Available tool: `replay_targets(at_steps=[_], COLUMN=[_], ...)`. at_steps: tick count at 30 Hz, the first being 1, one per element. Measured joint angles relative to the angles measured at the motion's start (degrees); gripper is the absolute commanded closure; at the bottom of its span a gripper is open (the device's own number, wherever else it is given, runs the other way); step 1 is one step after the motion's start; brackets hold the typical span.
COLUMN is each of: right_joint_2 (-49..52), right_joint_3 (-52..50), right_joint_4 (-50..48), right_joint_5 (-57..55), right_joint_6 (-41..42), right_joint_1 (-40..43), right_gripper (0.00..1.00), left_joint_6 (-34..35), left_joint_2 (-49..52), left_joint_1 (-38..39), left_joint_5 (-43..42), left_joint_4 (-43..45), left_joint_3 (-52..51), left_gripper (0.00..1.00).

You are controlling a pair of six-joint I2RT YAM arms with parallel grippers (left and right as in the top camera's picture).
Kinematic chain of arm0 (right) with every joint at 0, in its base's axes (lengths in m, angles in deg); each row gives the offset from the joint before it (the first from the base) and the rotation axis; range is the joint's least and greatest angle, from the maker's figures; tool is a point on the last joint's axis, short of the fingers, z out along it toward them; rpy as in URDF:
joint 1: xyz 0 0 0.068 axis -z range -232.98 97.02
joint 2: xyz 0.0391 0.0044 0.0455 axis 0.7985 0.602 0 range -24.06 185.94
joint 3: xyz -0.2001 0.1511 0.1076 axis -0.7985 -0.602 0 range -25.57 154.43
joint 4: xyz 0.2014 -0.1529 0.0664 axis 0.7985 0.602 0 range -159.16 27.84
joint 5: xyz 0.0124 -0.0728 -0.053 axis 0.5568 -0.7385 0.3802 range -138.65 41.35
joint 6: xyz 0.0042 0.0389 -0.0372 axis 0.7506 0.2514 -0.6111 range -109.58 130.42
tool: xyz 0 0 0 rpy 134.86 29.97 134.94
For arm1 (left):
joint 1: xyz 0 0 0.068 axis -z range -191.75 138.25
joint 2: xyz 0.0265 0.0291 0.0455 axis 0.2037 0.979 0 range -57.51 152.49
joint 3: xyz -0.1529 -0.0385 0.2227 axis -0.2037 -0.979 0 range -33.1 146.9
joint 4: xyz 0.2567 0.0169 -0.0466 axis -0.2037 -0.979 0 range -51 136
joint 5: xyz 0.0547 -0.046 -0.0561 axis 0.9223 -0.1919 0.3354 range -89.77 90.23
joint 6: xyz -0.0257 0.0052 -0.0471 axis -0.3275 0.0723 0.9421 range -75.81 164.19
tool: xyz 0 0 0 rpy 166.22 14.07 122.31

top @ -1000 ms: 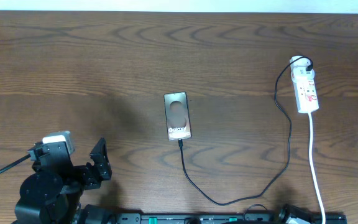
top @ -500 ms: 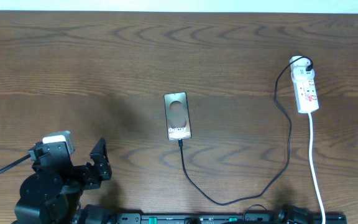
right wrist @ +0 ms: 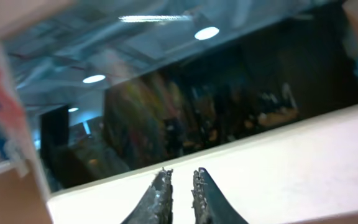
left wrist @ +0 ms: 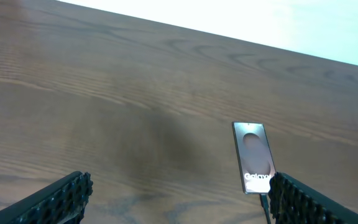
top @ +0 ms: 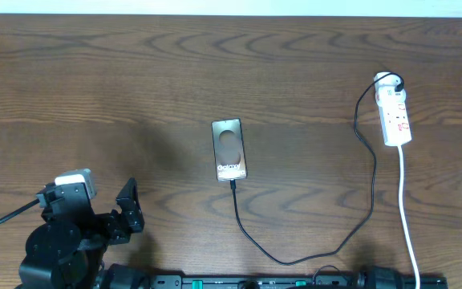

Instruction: Plug charger to phone and switch on socket

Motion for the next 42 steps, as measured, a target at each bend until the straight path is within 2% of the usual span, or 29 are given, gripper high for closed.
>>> replay_targets(at_steps=[9,21,22,24,36,37,42], right_joint_2=[-9.3,-16.8,-16.8,-16.8,-16.8,-16.8,-16.8], right_joint_3=[1.1,5.5,6.0,6.2,6.2,6.2,5.6], right_joint_4=[0.5,3.3,3.3,3.5,4.3,4.3,2.8], right_joint_5=[-4.1,-11.0,-11.4,-12.3,-13.9,-14.1,-14.9], right_joint_6=[-4.9,-6.9,-6.9,-7.1,-8.9,-9.6,-11.4], right_joint_1=[-1.3,-0.1,-0.1,-0.2,-5.1,-5.3,-5.4], right_gripper=[0.71,0.66,0.63,0.49,0.08,0.01,0.01], left_joint_6=[0.0,0.0,0.0,0.0,0.0,0.0,0.0], left_joint_2=[0.0,0.0,0.0,0.0,0.0,0.0,0.0], left_joint_1=[0.0,0.0,0.0,0.0,0.0,0.0,0.0], left_joint_5=[0.0,0.0,0.0,0.0,0.0,0.0,0.0], left_joint_4=[0.0,0.0,0.0,0.0,0.0,0.0,0.0], left_joint_3=[0.0,0.0,0.0,0.0,0.0,0.0,0.0], left_gripper=[0.07,0.07,0.07,0.07,0.07,0.07,0.07])
